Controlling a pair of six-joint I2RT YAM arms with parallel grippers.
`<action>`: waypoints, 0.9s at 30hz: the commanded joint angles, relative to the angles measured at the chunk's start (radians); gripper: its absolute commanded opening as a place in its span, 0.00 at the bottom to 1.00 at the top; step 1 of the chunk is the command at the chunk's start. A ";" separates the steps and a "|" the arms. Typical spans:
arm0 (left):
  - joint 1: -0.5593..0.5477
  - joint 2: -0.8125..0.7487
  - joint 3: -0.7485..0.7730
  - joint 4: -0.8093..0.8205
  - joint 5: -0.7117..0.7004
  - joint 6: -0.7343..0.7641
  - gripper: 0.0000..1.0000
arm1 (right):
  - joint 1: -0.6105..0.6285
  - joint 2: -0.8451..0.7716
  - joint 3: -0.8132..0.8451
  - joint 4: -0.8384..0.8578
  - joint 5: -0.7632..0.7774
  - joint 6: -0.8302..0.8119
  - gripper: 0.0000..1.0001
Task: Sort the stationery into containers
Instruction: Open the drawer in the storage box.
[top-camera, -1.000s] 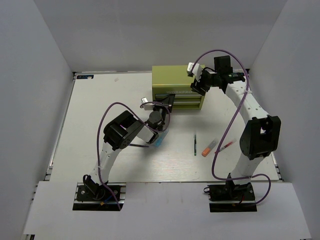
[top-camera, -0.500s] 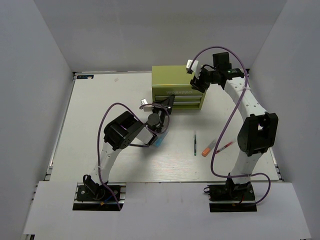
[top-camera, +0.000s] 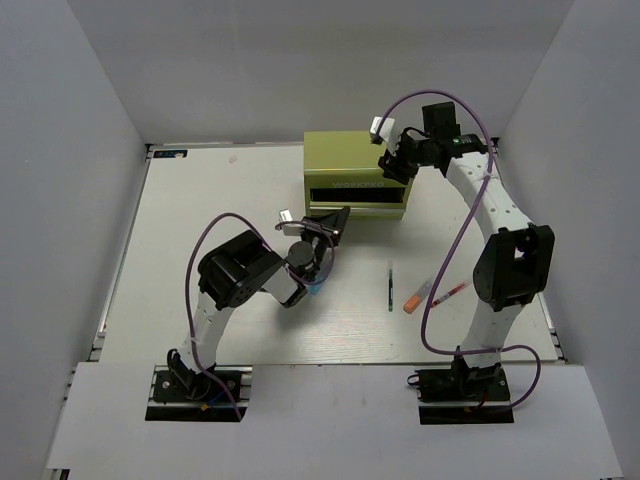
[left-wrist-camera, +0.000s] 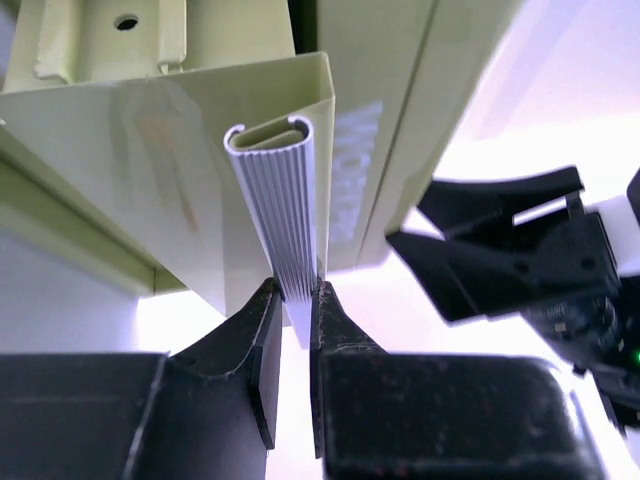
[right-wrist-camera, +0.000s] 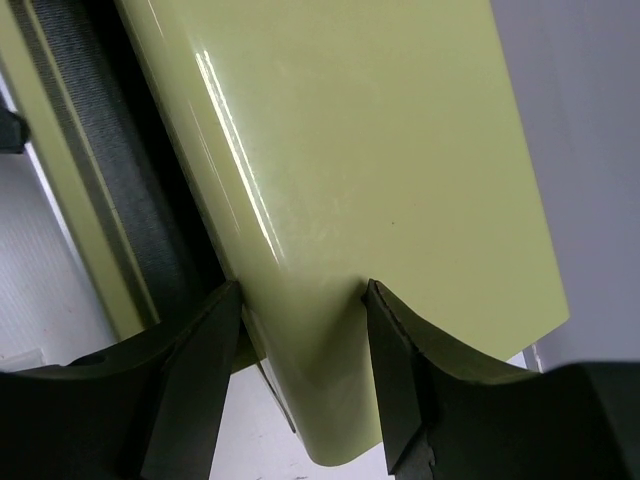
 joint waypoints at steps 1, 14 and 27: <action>-0.013 -0.039 -0.121 0.134 -0.039 0.044 0.00 | -0.001 0.065 0.009 -0.016 0.079 0.045 0.57; -0.020 -0.122 -0.198 0.130 -0.013 0.044 0.47 | -0.001 0.019 -0.045 -0.015 0.028 0.048 0.78; -0.020 -0.266 -0.262 0.114 0.147 0.065 0.81 | -0.009 -0.223 -0.221 0.004 -0.145 -0.041 0.90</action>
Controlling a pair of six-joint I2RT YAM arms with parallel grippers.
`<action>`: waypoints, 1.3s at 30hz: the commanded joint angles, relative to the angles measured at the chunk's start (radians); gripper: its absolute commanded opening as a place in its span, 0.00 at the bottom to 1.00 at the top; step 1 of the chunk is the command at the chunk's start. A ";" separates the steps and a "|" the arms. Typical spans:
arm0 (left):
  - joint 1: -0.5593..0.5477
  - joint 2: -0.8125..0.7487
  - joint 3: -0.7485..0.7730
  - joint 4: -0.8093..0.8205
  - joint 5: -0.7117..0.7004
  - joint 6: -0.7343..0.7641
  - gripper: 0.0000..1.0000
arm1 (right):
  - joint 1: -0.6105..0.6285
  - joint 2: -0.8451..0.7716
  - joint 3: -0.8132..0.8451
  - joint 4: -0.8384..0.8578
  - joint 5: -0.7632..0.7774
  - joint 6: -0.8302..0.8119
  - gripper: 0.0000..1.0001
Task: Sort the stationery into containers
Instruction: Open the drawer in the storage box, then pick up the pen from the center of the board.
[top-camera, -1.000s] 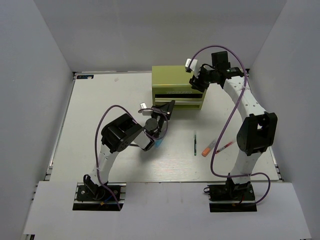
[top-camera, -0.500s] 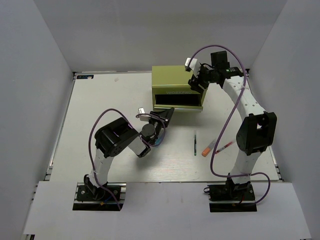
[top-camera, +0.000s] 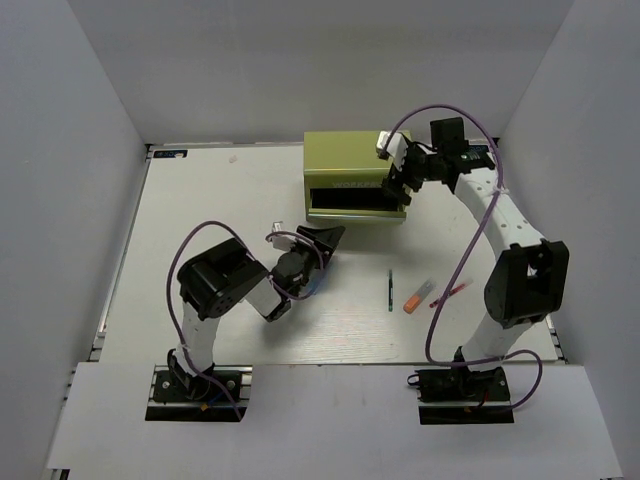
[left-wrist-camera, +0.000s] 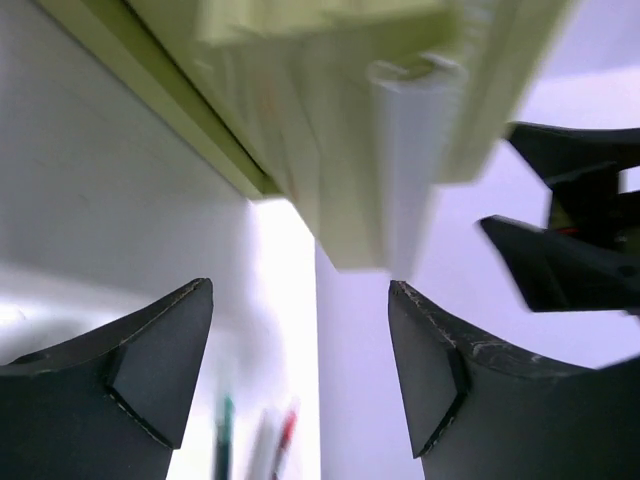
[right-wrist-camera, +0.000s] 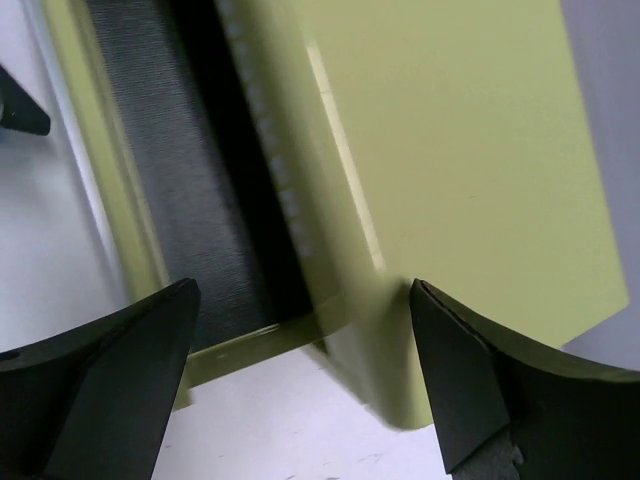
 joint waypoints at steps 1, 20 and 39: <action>0.002 -0.130 -0.059 0.215 0.074 0.028 0.81 | 0.001 -0.117 -0.096 -0.058 -0.079 -0.045 0.90; 0.017 -0.822 0.141 -1.312 0.100 0.430 0.74 | -0.035 -0.475 -0.550 -0.473 -0.279 -0.684 0.31; 0.170 -0.640 0.485 -2.035 0.200 0.743 0.96 | -0.067 -0.394 -0.834 -0.351 0.010 -0.949 0.66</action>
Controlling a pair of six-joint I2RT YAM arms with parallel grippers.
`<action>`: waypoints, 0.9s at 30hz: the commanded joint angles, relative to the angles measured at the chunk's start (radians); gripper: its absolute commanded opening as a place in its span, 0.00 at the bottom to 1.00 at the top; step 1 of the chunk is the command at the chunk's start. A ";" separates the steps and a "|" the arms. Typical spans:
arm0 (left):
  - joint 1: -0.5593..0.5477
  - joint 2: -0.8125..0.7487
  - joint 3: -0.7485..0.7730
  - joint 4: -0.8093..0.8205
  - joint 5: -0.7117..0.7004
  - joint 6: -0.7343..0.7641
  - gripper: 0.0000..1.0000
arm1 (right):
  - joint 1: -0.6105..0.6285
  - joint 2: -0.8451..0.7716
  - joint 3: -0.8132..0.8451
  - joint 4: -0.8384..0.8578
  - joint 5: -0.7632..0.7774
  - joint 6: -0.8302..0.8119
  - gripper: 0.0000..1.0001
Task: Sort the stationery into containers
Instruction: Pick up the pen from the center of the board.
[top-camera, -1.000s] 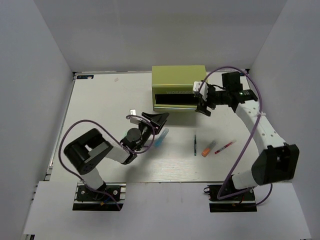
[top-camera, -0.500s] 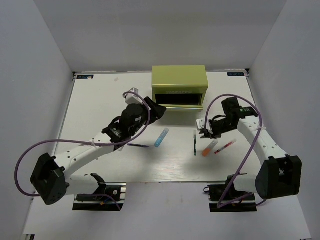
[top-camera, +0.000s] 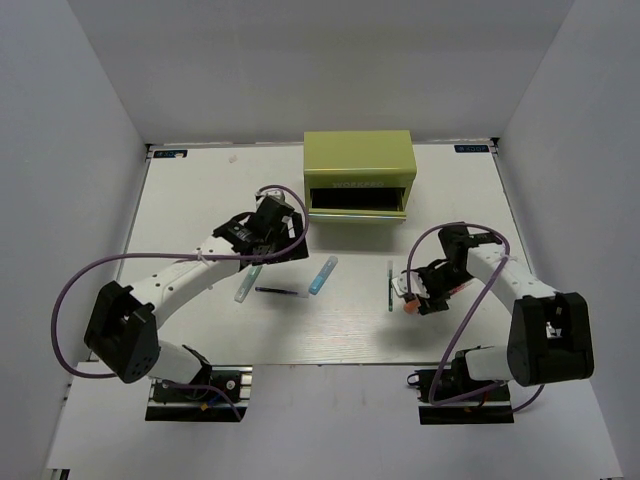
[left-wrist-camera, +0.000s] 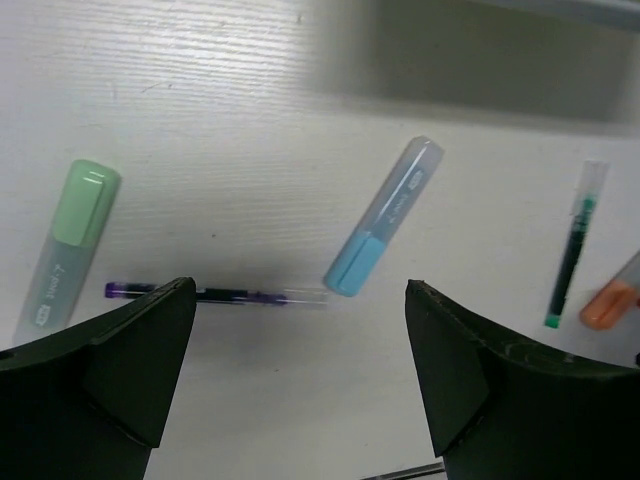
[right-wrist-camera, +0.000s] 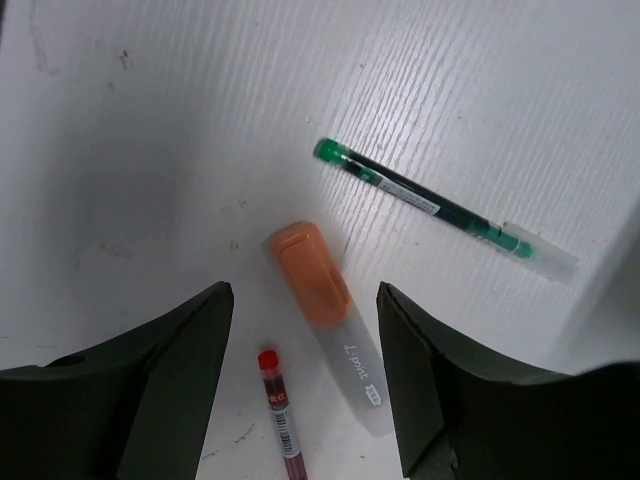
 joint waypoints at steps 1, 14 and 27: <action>0.028 0.012 0.053 -0.091 0.041 0.058 0.96 | -0.005 0.035 -0.014 0.091 0.061 -0.057 0.66; 0.105 0.052 0.043 -0.110 0.104 0.109 0.99 | -0.001 0.208 0.030 0.164 0.169 -0.061 0.61; 0.142 0.071 0.004 -0.110 0.135 0.136 0.99 | -0.002 0.190 0.114 -0.070 0.112 -0.051 0.08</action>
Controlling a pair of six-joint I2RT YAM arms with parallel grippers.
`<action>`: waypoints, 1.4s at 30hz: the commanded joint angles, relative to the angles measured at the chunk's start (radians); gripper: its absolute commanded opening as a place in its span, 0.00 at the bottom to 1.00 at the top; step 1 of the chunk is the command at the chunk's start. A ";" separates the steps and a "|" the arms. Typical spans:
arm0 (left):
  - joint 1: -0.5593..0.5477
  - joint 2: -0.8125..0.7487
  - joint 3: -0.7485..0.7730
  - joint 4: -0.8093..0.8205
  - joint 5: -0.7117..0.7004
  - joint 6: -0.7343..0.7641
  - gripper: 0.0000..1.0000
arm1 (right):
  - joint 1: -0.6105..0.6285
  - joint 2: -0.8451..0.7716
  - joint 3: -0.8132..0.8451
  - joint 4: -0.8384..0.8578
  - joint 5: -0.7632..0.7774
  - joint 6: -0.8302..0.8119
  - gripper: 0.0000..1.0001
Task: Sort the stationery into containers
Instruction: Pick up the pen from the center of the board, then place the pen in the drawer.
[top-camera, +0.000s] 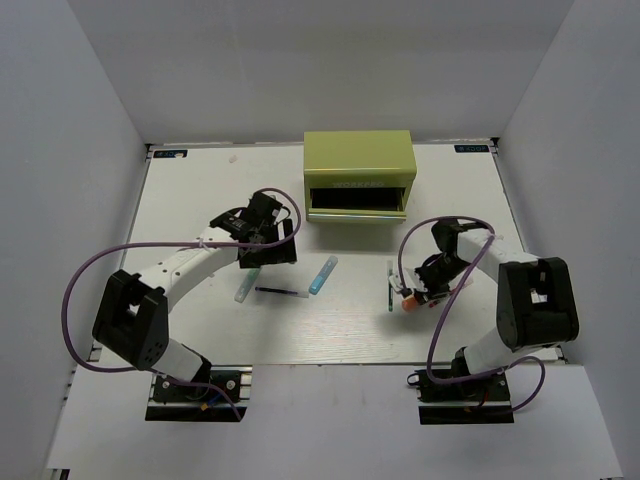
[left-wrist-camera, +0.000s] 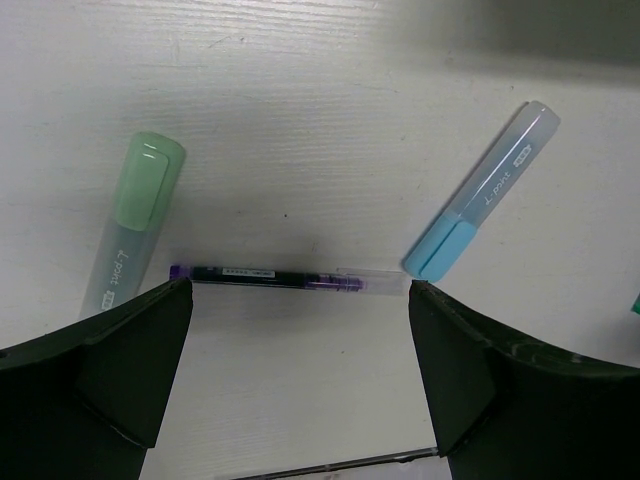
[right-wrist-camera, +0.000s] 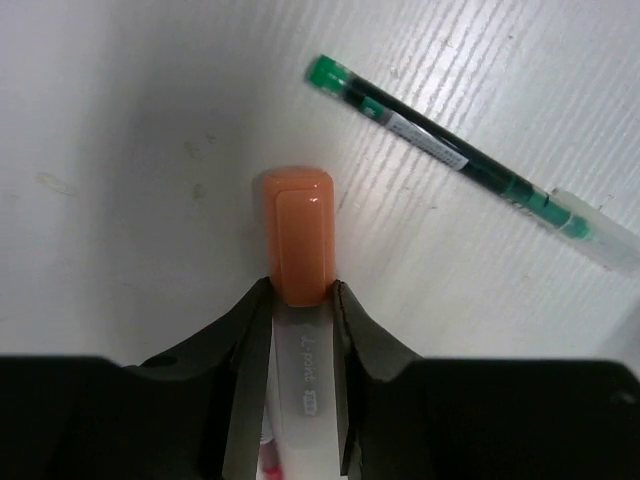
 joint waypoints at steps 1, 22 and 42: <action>0.013 -0.017 -0.010 -0.006 0.015 0.021 0.99 | -0.002 -0.047 0.124 -0.150 -0.081 0.037 0.08; 0.013 0.066 0.036 -0.101 -0.195 0.044 0.99 | 0.157 0.017 0.620 0.405 -0.210 1.006 0.08; 0.013 0.201 0.082 -0.142 -0.318 0.063 0.99 | 0.202 0.079 0.554 0.589 -0.155 1.122 0.65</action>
